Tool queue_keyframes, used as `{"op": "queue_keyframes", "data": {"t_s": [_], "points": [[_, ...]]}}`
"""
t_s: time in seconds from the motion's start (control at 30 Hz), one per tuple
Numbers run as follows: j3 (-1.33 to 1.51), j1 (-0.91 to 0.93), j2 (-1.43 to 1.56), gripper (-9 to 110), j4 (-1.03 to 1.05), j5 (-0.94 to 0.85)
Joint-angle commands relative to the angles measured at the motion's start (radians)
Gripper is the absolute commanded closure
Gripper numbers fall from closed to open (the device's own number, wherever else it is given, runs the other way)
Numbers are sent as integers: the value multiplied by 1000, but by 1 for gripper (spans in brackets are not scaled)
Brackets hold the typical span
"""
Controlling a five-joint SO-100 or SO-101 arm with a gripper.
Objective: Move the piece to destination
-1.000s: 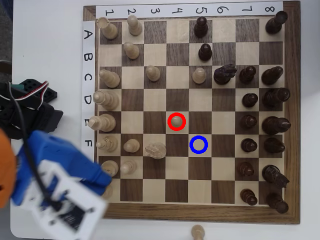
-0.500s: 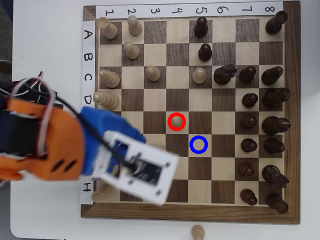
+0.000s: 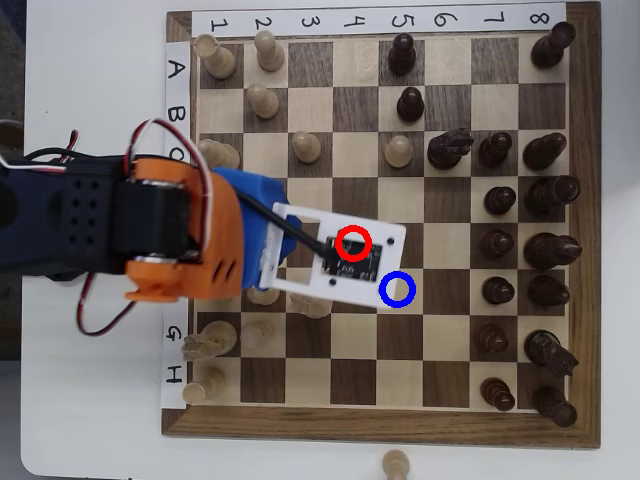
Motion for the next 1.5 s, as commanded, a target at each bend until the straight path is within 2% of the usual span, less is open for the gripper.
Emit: {"op": "queue_keyframes", "data": {"t_s": [0.0, 0.27, 0.6, 1.1, 1.47], "points": [[28, -46, -2, 101, -75, 357], [89, -28, -23, 101, -175, 347], [121, -32, -43, 99, -287, 238], [245, -17, -55, 88, -486, 192], [244, -28, -91, 82, -549, 163]]}}
